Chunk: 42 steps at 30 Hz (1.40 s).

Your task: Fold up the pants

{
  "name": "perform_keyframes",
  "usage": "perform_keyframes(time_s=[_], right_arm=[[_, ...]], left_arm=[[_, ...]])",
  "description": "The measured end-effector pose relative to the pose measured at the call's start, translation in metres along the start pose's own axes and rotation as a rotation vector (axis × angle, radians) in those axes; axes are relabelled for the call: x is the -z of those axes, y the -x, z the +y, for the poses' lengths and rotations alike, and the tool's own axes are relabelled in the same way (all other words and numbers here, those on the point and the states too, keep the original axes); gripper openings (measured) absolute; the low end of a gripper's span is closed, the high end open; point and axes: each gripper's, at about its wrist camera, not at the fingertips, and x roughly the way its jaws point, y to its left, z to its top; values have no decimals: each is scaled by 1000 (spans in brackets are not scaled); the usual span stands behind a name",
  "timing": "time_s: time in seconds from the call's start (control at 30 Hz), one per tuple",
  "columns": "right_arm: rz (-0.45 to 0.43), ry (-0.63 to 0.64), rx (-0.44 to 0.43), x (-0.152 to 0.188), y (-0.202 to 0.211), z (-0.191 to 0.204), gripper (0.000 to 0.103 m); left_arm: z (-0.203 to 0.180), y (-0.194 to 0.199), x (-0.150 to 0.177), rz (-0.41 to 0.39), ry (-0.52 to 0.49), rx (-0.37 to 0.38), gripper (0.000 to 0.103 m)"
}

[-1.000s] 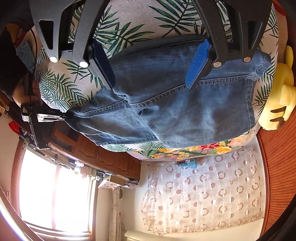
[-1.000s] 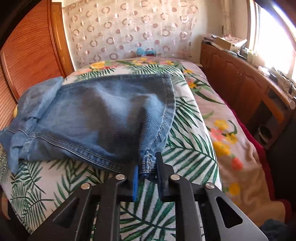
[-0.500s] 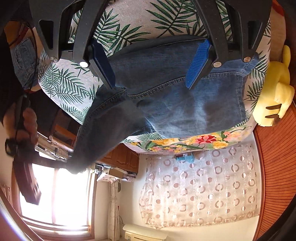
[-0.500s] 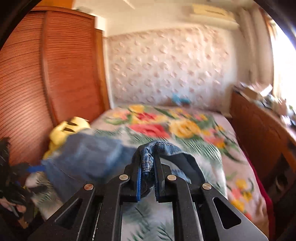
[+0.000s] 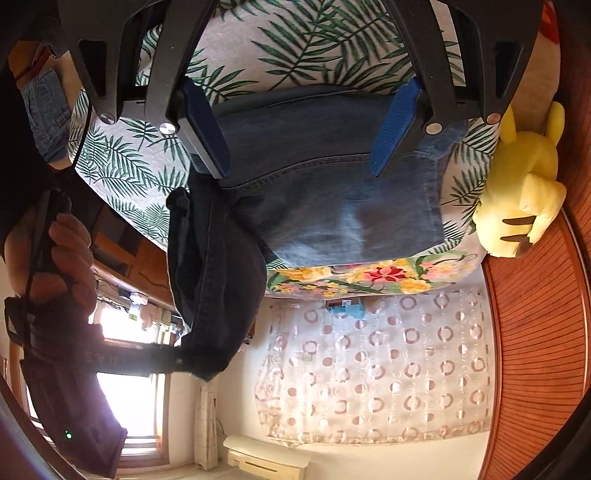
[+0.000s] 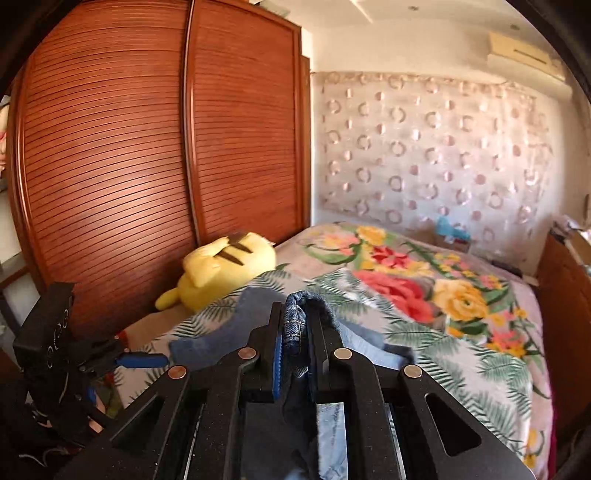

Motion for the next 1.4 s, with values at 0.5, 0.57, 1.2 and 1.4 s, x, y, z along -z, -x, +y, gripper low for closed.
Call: perform_keyframes(time_s=[0.5, 0.57, 1.2, 1.4], right_arm=[[112, -16, -32, -23, -24, -44, 46], [113, -20, -10, -16, -22, -46, 48], [308, -216, 70, 54, -61, -52, 53], [352, -246, 1, 53, -73, -39, 53]], left_arm=[[15, -17, 12, 38, 29, -13, 79], [19, -24, 15, 53, 34, -27, 79], [54, -95, 23, 217, 26, -18, 41], [60, -101, 20, 197, 44, 7, 30]])
